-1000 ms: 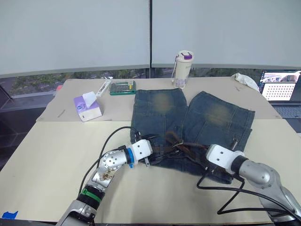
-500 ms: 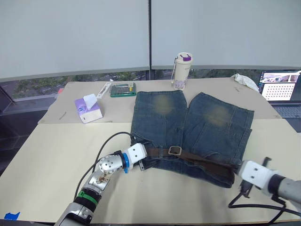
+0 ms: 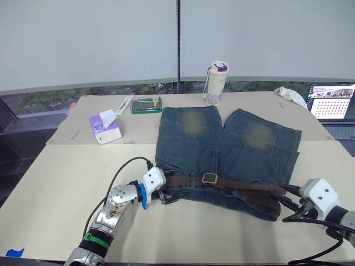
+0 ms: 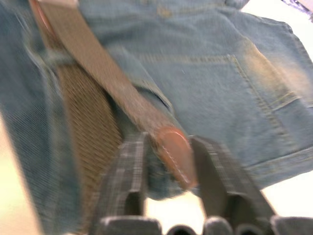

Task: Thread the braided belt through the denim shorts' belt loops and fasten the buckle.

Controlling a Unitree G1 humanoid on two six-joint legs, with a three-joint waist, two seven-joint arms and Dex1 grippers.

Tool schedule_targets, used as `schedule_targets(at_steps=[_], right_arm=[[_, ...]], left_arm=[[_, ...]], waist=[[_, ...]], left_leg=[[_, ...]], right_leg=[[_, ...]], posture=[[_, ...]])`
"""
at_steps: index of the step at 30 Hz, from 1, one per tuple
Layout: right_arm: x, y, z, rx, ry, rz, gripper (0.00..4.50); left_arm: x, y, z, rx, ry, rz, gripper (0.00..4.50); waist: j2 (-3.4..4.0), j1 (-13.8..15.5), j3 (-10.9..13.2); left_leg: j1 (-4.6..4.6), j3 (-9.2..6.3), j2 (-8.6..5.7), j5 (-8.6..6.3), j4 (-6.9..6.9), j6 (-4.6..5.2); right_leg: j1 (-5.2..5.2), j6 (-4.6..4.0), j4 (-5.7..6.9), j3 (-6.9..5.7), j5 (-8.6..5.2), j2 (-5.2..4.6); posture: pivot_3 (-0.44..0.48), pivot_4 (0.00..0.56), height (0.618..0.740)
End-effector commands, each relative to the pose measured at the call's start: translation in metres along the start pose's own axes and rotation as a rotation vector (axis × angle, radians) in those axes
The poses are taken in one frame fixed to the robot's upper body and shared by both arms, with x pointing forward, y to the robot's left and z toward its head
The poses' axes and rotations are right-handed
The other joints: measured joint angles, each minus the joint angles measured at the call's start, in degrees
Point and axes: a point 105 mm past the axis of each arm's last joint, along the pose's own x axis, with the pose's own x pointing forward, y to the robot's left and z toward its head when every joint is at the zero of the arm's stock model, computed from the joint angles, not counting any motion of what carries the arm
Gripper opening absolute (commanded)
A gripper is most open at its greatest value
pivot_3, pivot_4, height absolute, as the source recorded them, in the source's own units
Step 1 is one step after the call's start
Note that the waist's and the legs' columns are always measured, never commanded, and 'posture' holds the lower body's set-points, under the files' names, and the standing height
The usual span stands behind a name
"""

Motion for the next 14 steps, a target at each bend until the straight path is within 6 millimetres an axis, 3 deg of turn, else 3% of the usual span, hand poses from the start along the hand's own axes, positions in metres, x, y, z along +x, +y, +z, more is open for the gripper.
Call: schedule_targets(at_steps=[1, 5, 10, 14], right_arm=[[-0.021, 0.002, -0.001, 0.152, -0.083, 0.035, 3.11], [-0.040, -0.004, -0.023, 0.214, -0.052, 0.033, 4.46], [-0.047, -0.008, -0.036, 0.238, -0.041, 0.035, 4.46], [-0.046, -0.009, -0.042, 0.211, -0.006, 0.053, 4.46]], left_arm=[[-0.032, 0.017, 0.024, -0.032, -0.007, 0.017, 4.50], [-0.060, 0.022, 0.013, 0.038, 0.102, 0.060, 4.50], [-0.087, 0.034, -0.010, 0.058, 0.223, 0.085, 4.50], [-0.098, 0.023, -0.021, 0.049, 0.261, 0.023, 4.50]], waist=[[0.01, -0.3, 0.0], [0.07, -0.6, 0.0], [0.08, -0.6, 0.0], [0.10, -0.7, 0.0]], left_leg=[[0.00, -0.01, 0.03, 0.00, -0.01, 0.00], [0.05, 0.01, 0.06, -0.02, -0.12, 0.02], [0.08, 0.13, 0.04, -0.03, -0.12, 0.03], [0.06, 0.16, 0.06, -0.03, -0.21, 0.02]], right_leg=[[0.00, 0.00, 0.00, -0.02, 0.00, 0.02], [-0.02, -0.01, -0.04, 0.00, 0.00, 0.01], [-0.03, -0.02, -0.04, 0.04, -0.01, -0.04], [-0.09, -0.02, -0.05, 0.04, -0.01, -0.06]], posture=[[0.000, 0.150, 0.740], [0.000, 0.150, 0.740], [0.000, 0.150, 0.740], [0.000, 0.150, 0.740]])
